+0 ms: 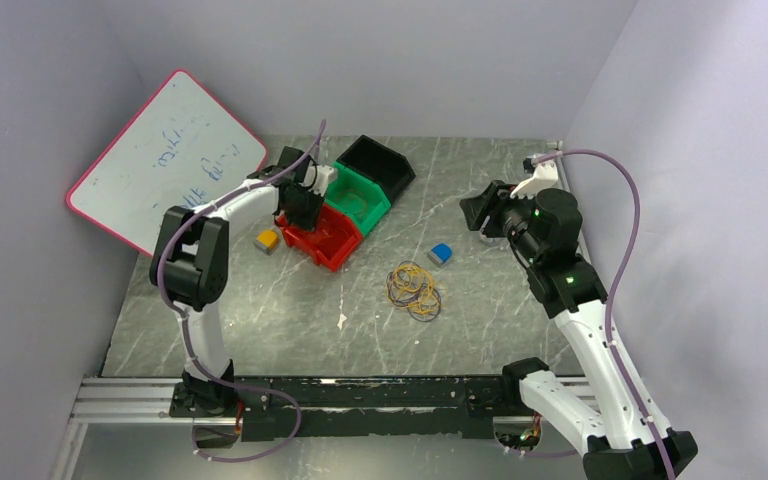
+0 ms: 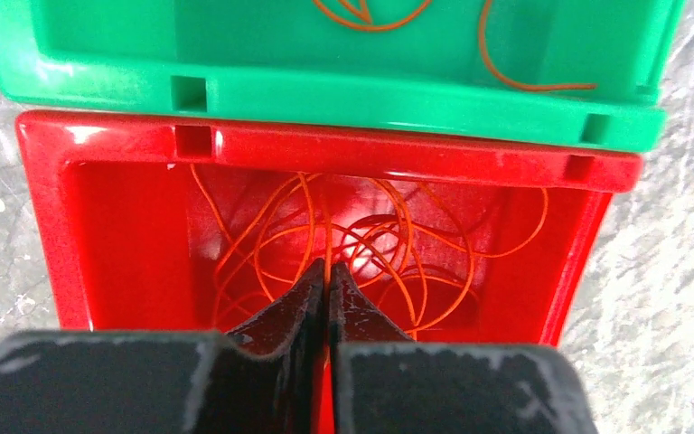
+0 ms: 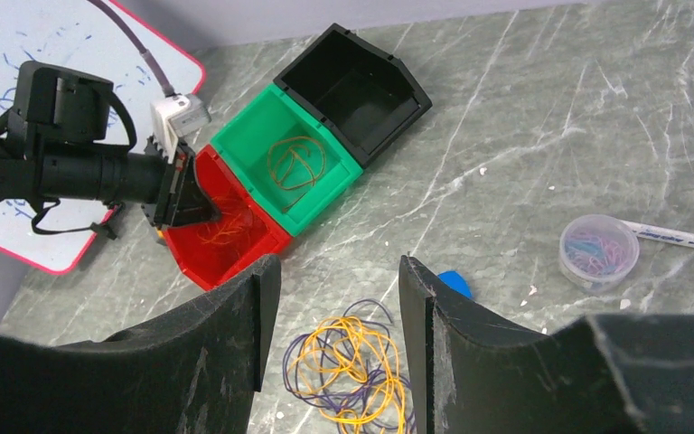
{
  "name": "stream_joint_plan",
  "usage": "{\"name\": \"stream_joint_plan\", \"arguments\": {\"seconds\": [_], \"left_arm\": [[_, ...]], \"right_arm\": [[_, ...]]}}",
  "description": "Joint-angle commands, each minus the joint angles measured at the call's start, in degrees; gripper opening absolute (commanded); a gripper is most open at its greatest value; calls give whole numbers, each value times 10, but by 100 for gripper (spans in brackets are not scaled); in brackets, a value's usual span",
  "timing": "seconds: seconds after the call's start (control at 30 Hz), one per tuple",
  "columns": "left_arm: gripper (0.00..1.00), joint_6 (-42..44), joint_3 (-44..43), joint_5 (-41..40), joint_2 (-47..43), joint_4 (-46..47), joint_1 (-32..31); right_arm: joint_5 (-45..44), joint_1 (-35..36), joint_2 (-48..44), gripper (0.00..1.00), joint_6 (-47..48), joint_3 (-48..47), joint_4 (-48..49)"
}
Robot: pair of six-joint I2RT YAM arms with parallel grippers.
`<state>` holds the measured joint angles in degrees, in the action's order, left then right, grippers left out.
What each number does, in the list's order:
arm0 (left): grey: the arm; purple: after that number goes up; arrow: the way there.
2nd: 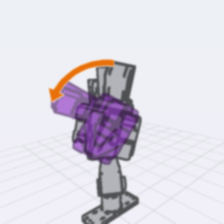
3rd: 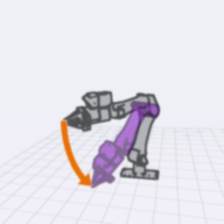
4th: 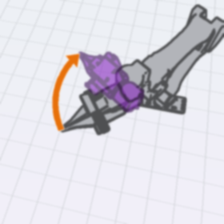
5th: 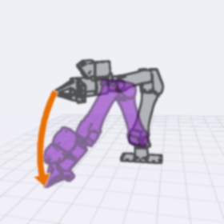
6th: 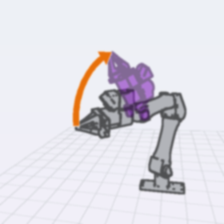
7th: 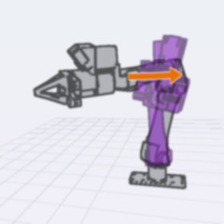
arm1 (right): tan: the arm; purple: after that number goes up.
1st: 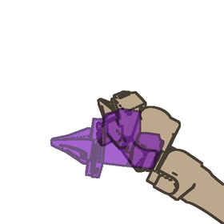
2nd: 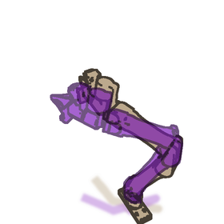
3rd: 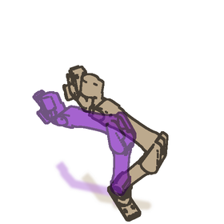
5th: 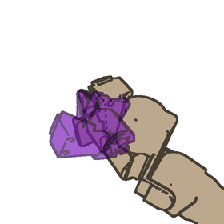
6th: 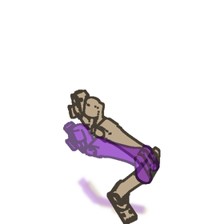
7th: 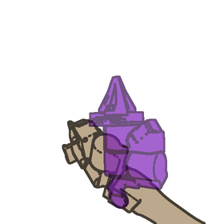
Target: Untangle the cables
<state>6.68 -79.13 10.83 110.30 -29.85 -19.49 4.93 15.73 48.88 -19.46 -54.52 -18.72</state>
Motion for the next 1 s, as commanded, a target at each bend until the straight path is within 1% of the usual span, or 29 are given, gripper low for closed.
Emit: {"name": "stream_joint_plan", "arguments": {"seconds": [0.0, 0.07, 0.17, 0.23, 0.3, 0.4, 0.57, 0.67, 0.8, 0.97], "left_arm": [[12, 0, -16, -31, 7, -10, 4], [21, 0, -16, -23, -1, -5, 4], [43, -4, -11, -10, -33, 10, 4], [55, -8, -11, -5, -54, 16, 4], [63, -10, -13, -2, -79, 20, 4], [71, -14, -12, -3, -115, 25, 4], [80, -25, 13, 13, -183, 45, 3], [81, -51, 35, 17, -217, 67, -9], [80, -103, 70, 5, -253, 108, -71], [79, -156, 104, 7, -250, 160, -142]], "right_arm": [[4, 2, -5, 55, -1, 6, 2], [3, 2, -5, 55, 0, 6, 1], [2, 2, -5, 55, 0, 6, 0], [1, 2, -5, 55, 0, 6, -1], [1, 2, -4, 55, 0, 6, -1], [0, 2, -4, 55, -1, 7, -2], [1, 2, -5, 55, -10, 23, -5], [9, 2, 7, 55, -18, 31, -13], [24, 2, 40, 55, -28, 40, -33], [53, 2, 98, 55, -33, 52, -71]]}}
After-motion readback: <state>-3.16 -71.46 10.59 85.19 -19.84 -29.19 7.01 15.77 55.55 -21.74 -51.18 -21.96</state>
